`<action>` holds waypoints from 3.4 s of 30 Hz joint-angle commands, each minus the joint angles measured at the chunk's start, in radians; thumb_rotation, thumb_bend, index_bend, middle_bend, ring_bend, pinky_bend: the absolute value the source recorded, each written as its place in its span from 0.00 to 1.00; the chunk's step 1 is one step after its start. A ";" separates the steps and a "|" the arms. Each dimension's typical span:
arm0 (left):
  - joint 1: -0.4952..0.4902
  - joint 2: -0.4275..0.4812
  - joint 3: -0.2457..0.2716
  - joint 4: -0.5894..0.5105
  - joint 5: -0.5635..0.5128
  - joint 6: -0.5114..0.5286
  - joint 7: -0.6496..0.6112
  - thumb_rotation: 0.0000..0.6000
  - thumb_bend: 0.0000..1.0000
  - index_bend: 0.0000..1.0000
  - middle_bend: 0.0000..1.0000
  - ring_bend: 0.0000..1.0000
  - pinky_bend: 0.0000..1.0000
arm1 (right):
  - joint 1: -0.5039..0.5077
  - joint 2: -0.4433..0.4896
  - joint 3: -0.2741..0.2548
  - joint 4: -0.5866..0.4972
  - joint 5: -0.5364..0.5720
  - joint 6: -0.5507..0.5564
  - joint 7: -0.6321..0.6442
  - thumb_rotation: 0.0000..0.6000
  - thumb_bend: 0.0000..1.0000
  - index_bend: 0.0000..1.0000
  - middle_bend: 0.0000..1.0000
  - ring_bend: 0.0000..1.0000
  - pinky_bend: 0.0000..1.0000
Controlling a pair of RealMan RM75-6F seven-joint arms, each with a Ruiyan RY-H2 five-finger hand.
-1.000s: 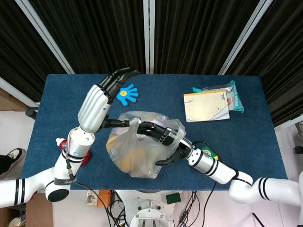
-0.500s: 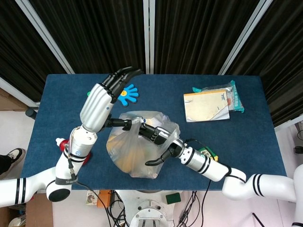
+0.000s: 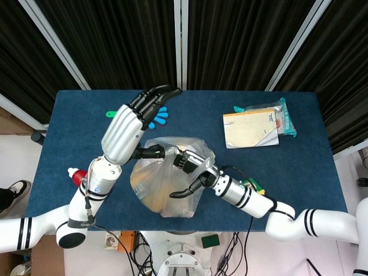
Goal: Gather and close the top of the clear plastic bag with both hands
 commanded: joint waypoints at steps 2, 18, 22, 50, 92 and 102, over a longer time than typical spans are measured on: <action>-0.012 -0.006 -0.013 0.004 -0.026 0.000 0.022 1.00 0.01 0.07 0.17 0.11 0.22 | 0.012 -0.006 0.005 -0.005 -0.002 -0.014 -0.003 1.00 0.11 0.13 0.08 0.00 0.01; -0.042 -0.013 -0.035 0.003 -0.099 -0.020 0.031 1.00 0.01 0.07 0.17 0.11 0.22 | 0.041 -0.004 0.051 -0.027 0.022 -0.036 -0.038 1.00 0.11 0.13 0.08 0.00 0.01; -0.054 -0.018 -0.040 0.008 -0.123 -0.030 0.036 1.00 0.01 0.07 0.17 0.11 0.22 | 0.053 -0.005 0.063 -0.026 0.044 -0.061 -0.031 1.00 0.11 0.13 0.08 0.00 0.01; -0.081 0.237 -0.150 -0.047 -0.576 -0.235 0.018 1.00 0.01 0.07 0.17 0.11 0.22 | 0.057 0.026 0.116 -0.101 0.084 -0.089 -0.058 1.00 0.16 0.12 0.18 0.00 0.10; 0.054 0.525 -0.024 0.115 -0.619 -0.470 -0.280 1.00 0.02 0.07 0.17 0.11 0.22 | 0.089 0.198 0.264 -0.216 0.219 -0.164 -0.116 1.00 0.13 0.12 0.18 0.01 0.11; 0.226 0.510 0.065 0.173 -0.449 -0.345 -0.364 1.00 0.04 0.08 0.17 0.11 0.22 | 0.131 0.251 0.383 -0.244 0.393 -0.256 -0.210 1.00 0.13 0.12 0.18 0.01 0.11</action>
